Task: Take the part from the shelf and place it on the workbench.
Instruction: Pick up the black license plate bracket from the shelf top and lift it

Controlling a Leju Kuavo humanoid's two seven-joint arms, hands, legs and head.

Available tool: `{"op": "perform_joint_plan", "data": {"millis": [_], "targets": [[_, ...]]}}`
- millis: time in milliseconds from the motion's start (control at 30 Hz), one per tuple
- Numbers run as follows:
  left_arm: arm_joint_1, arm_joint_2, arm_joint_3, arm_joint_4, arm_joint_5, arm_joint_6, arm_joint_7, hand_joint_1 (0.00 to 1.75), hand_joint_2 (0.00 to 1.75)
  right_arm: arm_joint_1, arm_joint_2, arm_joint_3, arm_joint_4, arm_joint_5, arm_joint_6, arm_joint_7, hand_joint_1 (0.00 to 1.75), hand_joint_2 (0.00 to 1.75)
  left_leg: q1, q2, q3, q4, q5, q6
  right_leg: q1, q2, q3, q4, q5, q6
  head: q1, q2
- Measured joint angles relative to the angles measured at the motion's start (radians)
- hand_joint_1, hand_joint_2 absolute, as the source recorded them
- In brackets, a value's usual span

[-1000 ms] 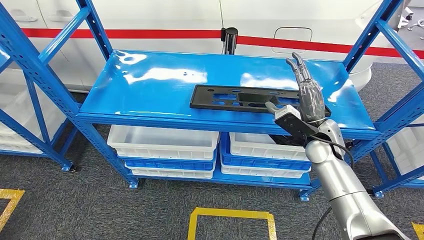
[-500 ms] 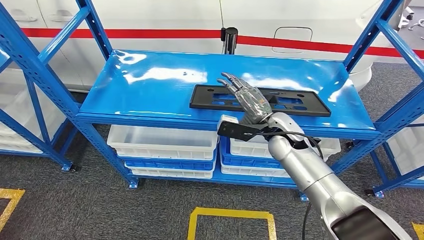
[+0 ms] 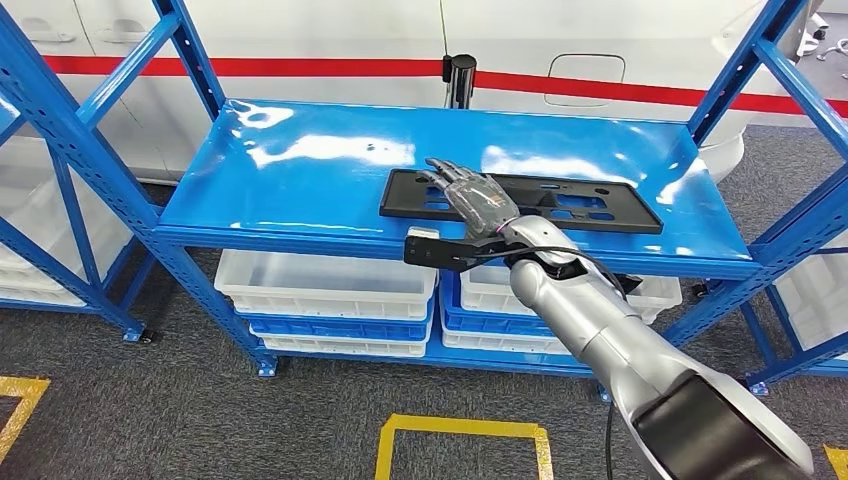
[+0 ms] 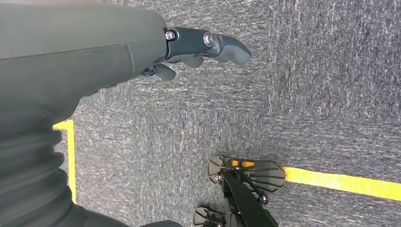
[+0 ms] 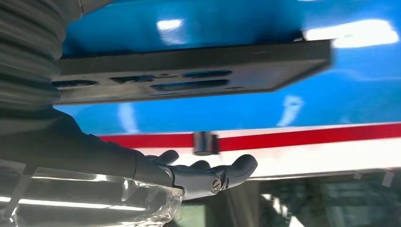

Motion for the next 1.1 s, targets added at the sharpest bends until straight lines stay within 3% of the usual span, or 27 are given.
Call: {"op": "perform_joint_plan", "data": {"millis": [400, 433, 533, 567, 733, 867, 1100], "targets": [[0.0, -0.003, 0.029, 0.001, -0.011, 0.004, -0.004, 0.0, 1.75, -0.045, 0.032, 0.048, 0.176, 0.045, -0.061, 0.136, 0.0, 1.75, 0.0, 0.0, 0.0, 0.0, 0.0, 0.0, 0.0, 0.0, 0.0, 0.0, 0.0, 0.0, 0.0, 0.0], [0.0, -0.003, 0.032, 0.001, -0.012, 0.004, -0.005, 0.0, 1.75, -0.048, 0.031, 0.05, 0.183, 0.053, -0.07, 0.149, 0.29, 1.75, 0.0, 0.0, 0.0, 0.0, 0.0, 0.0, 0.0, 0.0, -0.001, 0.0, 0.0, 0.0, 0.0, 0.0], [0.0, -0.003, 0.04, 0.001, -0.011, 0.003, -0.031, 0.0, 1.75, -0.058, 0.024, 0.053, 0.205, 0.076, -0.093, 0.194, 1.58, 1.75, 0.0, 0.0, 0.0, 0.0, 0.0, 0.0, -0.001, 0.0, -0.003, 0.0, 0.0, 0.0, 0.0, 0.0], [0.0, -0.003, 0.043, 0.001, -0.008, 0.001, -0.051, 0.0, 1.75, -0.061, 0.019, 0.054, 0.211, 0.081, -0.099, 0.207, 1.73, 1.75, 0.0, 0.0, 0.0, 0.0, 0.0, 0.0, -0.001, 0.0, -0.004, 0.0, 0.0, 0.0, 0.0, 0.0], [0.0, -0.004, 0.07, 0.001, 0.027, -0.022, -0.146, 0.0, 1.75, -0.068, -0.013, 0.052, 0.236, 0.09, -0.124, 0.229, 1.75, 1.75, 0.0, 0.0, 0.0, 0.0, 0.0, 0.0, -0.001, 0.0, -0.001, 0.0, 0.0, 0.0, 0.0, 0.0], [-0.001, -0.004, 0.102, 0.001, 0.062, -0.055, -0.217, 0.0, 0.0, -0.07, -0.033, 0.037, 0.247, 0.09, -0.136, 0.22, 1.69, 1.75, -0.001, 0.0, 0.0, 0.0, 0.0, 0.0, -0.001, 0.0, 0.0, 0.0, 0.0, 0.0, 0.0, 0.0], [-0.007, -0.004, 0.154, 0.001, 0.11, -0.068, -0.288, 0.0, 0.0, -0.079, -0.051, 0.01, 0.251, 0.092, -0.142, 0.19, 1.71, 1.75, 0.0, 0.0, 0.0, 0.0, 0.0, 0.0, -0.001, 0.0, -0.001, 0.0, 0.0, 0.0, 0.0, 0.0]]}}
